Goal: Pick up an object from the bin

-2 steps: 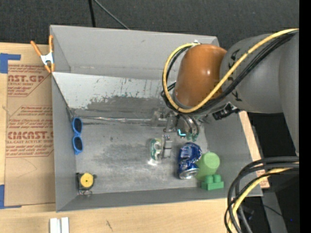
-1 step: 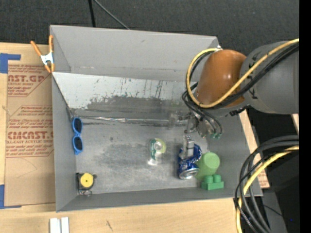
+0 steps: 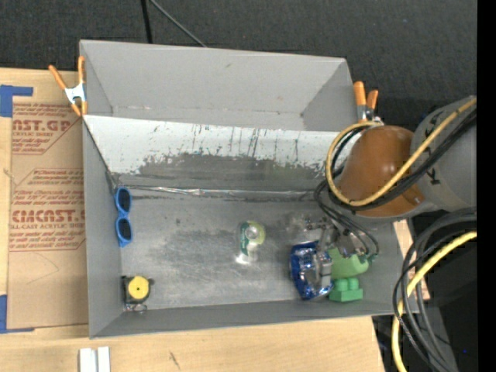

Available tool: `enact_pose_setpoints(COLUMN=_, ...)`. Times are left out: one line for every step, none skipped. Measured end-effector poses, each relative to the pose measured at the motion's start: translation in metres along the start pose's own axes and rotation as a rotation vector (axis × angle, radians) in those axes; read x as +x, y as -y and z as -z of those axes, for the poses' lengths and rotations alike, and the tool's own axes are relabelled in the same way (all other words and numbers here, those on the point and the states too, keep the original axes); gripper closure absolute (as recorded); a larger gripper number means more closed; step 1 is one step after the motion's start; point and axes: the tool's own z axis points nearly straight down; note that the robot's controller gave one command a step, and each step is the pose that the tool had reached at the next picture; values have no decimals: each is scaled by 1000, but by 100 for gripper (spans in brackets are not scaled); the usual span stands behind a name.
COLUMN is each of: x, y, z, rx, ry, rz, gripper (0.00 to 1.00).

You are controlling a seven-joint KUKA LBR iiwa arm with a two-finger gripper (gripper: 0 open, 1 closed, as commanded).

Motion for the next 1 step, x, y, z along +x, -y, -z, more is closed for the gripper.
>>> enact_pose_setpoints(x=-6, y=-4, z=4, rx=-2, ry=9, rz=6, gripper=100)
